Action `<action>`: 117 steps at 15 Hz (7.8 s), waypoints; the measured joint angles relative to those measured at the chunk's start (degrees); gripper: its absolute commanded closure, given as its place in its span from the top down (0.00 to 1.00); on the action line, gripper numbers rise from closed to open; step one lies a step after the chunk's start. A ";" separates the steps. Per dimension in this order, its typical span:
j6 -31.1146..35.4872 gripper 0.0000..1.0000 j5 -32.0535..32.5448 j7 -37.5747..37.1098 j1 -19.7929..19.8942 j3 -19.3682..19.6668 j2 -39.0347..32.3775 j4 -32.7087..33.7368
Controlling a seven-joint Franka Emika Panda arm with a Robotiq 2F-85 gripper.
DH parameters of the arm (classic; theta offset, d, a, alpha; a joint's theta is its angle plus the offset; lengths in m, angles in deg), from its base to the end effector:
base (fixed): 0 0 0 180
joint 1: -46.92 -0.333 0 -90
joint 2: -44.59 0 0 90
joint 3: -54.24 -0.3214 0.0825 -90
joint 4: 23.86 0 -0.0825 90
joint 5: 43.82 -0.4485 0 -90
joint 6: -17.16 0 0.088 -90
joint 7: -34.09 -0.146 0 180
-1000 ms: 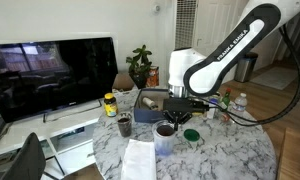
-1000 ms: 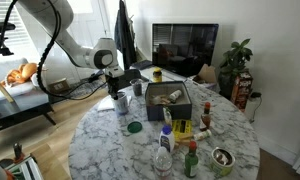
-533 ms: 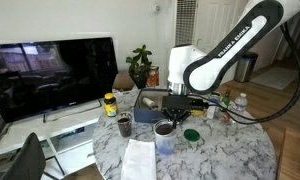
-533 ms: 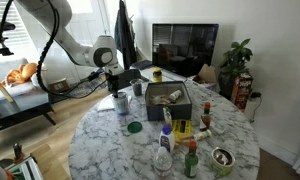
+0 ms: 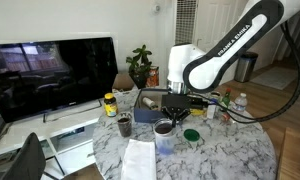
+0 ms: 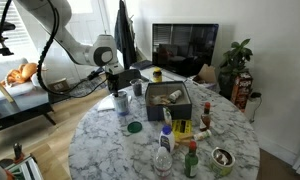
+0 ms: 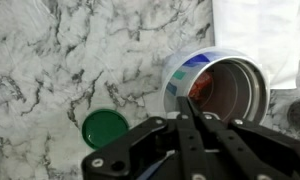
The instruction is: Remove the silver cup from the clear cup then pour the contents in the silver cup into the box
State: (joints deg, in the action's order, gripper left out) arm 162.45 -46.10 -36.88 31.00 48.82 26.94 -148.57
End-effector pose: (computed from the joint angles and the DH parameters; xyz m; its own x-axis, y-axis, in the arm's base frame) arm 0.5681 0.2246 0.1691 0.6194 -0.7844 -0.0334 -0.7845 -0.6167 -0.0655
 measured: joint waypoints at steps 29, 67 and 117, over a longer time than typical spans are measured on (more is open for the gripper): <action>-0.21 0.01 -13.56 11.14 4.75 -0.57 10.51 -2.04; -0.66 0.82 -15.17 14.74 4.51 -1.19 -3.70 2.72; -0.47 0.76 2.04 11.73 -2.67 2.28 -5.89 8.59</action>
State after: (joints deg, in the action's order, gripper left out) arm 161.98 -44.07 -25.15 28.33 51.10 21.06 -139.99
